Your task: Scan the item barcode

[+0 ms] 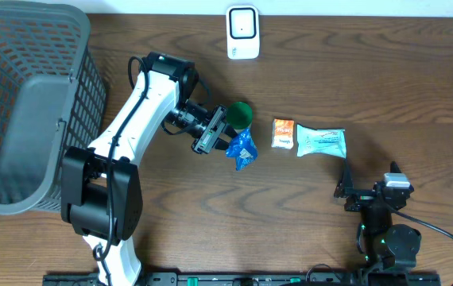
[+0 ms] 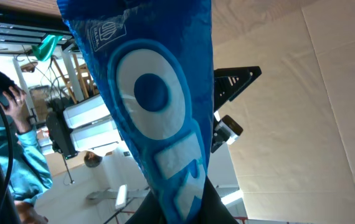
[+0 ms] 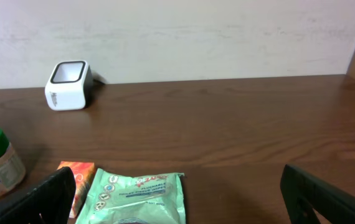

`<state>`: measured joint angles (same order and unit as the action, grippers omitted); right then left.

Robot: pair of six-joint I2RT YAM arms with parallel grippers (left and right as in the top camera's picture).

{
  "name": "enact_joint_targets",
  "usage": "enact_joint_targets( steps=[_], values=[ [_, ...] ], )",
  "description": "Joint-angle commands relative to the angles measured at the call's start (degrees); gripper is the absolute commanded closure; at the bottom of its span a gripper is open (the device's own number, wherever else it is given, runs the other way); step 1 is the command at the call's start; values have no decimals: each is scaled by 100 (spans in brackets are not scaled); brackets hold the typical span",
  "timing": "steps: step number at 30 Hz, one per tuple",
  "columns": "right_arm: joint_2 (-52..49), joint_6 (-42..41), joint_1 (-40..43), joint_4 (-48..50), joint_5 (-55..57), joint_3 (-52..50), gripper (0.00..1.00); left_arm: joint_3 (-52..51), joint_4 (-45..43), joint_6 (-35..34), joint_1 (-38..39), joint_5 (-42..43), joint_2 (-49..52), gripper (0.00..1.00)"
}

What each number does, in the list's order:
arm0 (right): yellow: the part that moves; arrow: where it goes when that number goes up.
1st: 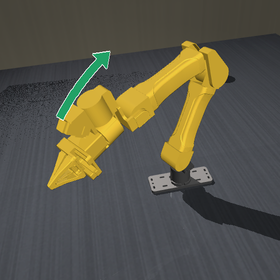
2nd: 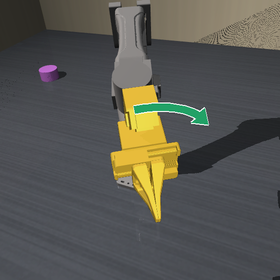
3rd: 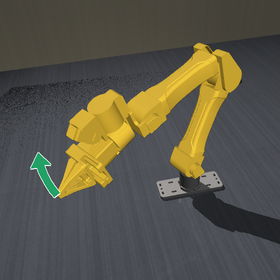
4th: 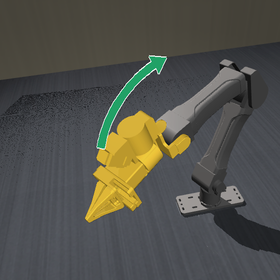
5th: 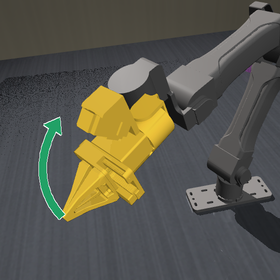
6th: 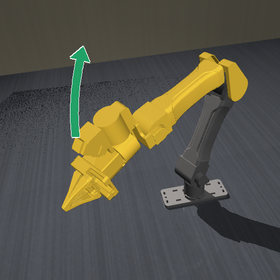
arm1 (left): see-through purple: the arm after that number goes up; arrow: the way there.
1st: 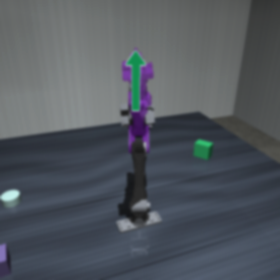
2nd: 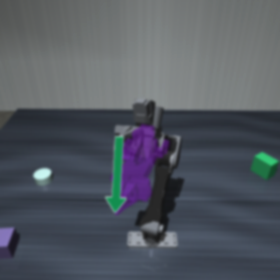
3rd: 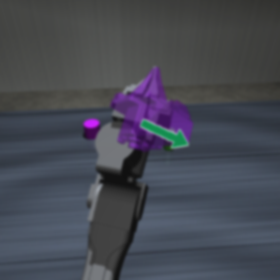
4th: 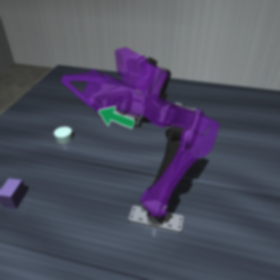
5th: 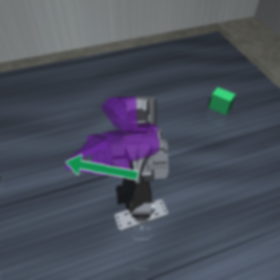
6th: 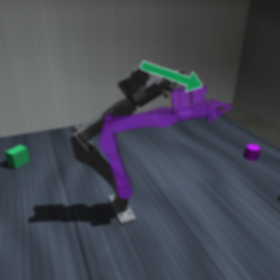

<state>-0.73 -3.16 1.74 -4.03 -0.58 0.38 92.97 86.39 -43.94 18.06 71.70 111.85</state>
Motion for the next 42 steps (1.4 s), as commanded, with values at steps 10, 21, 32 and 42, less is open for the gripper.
enact_joint_targets(
  steps=[10,21,32,42],
  values=[
    [17,66,-28,-26,4,-7,1,15,37,-317,-31,181,2,93],
    [17,66,-28,-26,4,-7,1,15,310,-782,-31,529,2,93],
    [17,66,-28,-26,4,-7,1,44,70,-649,-31,-188,-4,93],
    [17,66,-28,-26,4,-7,1,975,-1768,-833,-490,-3379,-146,93]
  ],
)
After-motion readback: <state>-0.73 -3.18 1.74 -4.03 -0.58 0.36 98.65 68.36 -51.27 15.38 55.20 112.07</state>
